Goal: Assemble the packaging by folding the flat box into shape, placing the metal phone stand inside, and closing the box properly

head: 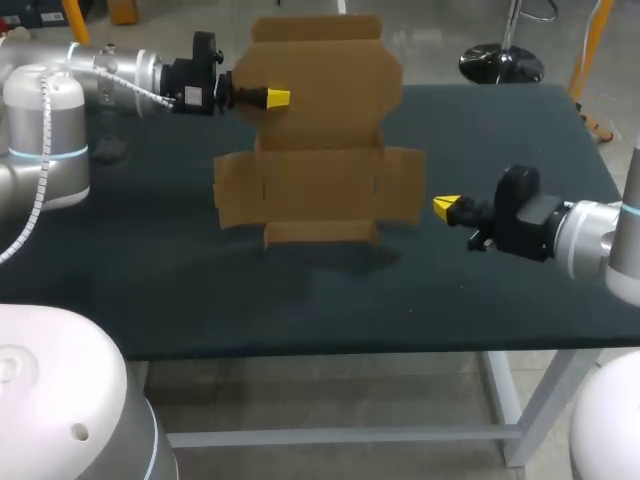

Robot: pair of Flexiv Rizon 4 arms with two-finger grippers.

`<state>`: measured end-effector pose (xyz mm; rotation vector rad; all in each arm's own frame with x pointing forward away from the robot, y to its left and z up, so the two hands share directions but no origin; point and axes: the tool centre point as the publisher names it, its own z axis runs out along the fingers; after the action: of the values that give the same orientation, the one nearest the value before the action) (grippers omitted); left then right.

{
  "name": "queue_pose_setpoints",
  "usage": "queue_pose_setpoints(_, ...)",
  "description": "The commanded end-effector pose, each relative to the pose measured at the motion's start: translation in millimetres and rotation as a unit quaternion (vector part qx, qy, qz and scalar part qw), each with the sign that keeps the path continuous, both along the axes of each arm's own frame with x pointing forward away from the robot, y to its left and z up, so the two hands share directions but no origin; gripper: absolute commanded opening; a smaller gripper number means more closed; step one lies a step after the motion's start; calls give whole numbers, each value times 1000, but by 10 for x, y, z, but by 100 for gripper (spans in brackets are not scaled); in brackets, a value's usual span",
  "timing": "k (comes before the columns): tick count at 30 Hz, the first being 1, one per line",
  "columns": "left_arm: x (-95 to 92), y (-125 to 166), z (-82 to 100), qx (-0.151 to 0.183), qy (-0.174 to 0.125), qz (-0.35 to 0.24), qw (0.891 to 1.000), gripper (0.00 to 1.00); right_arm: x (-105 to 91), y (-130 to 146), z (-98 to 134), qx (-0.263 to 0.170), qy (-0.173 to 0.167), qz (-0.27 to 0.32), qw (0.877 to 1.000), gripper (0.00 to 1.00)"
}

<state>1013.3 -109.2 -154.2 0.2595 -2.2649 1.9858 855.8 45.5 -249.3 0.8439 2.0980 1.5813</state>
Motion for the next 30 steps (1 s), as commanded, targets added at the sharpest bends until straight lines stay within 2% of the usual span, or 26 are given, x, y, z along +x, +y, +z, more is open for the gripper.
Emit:
queue_pose_setpoints(1, -80, 3, 72, 12, -4, 37, 999, 0, -71, 46, -55, 1, -14, -7, 1000, 0)
queue_pose_setpoints(10, -145, 24, 94, 16, 6, 44, 999, 0, -106, 139, -88, -7, -18, -3, 1000, 0)
queue_pose_setpoints(19, -133, 65, -56, 15, 17, 38, 999, 0, -101, 269, -191, -23, -14, 1, 1000, 0)
queue_pose_setpoints(30, -110, 109, -131, 4, 4, 34, 999, 0, -69, 446, -299, -31, -13, 5, 999, 0)
